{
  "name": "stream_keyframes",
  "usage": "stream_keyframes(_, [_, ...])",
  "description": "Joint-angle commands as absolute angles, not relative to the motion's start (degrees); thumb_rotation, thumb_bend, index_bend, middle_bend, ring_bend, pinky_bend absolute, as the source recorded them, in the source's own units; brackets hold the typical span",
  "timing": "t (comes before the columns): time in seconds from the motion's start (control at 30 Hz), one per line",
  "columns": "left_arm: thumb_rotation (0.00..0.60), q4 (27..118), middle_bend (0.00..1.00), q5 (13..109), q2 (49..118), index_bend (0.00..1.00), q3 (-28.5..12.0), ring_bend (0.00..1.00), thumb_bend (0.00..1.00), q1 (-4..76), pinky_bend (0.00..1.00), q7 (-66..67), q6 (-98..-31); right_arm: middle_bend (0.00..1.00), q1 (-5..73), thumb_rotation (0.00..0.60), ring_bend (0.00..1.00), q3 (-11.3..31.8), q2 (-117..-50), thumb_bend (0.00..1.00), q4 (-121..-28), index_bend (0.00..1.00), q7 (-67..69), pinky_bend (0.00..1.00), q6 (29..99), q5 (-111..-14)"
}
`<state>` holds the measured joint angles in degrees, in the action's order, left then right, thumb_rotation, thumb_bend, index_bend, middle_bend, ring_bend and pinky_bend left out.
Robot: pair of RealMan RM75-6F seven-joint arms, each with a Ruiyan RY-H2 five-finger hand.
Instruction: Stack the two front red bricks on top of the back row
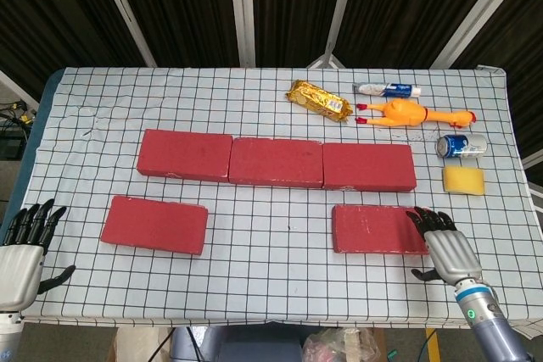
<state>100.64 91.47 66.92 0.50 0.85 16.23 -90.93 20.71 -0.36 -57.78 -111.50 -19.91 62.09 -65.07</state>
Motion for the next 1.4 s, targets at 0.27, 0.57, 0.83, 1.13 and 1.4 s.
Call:
stream_keyframes(0.27, [0.600, 100.41, 0.00, 91.67, 67.10, 0.11, 0.26, 0.00, 0.00, 0.82, 0.03, 16.48, -91.11, 0.00, 27.35, 0.600, 0.00, 2.59, -59.50, 0.19, -114.68, 0.00, -31.34, 0.00, 59.72, -54.58])
stream_keyframes(0.57, [0.600, 100.27, 0.00, 90.97, 67.20, 0.11, -0.31, 0.00, 0.00, 0.56, 0.03, 16.68, -91.54, 0.00, 31.84, 0.600, 0.00, 3.26, -62.12, 0.19, -115.01, 0.00, -37.25, 0.00, 59.01, -45.22])
stream_keyframes(0.83, [0.600, 100.39, 0.00, 90.36, 67.28, 0.11, -0.54, 0.00, 0.00, 0.53, 0.03, 17.32, -91.28, 0.00, 34.71, 0.600, 0.00, 2.49, -64.92, 0.19, -113.65, 0.00, -40.49, 0.00, 59.19, -40.29])
stream_keyframes(1.13, [0.600, 100.31, 0.00, 90.38, 67.42, 0.11, -0.71, 0.00, 0.00, 0.41, 0.03, 17.59, -91.53, 0.00, 36.77, 0.600, 0.00, 1.90, -67.53, 0.19, -111.47, 0.00, -42.02, 0.00, 59.96, -35.67])
stream_keyframes(1.4, [0.600, 100.21, 0.00, 90.17, 67.70, 0.11, -0.87, 0.00, 0.00, 0.52, 0.03, 17.82, -91.30, 0.00, 38.12, 0.600, 0.00, 1.89, -68.19, 0.19, -110.62, 0.00, -42.16, 0.00, 60.33, -33.89])
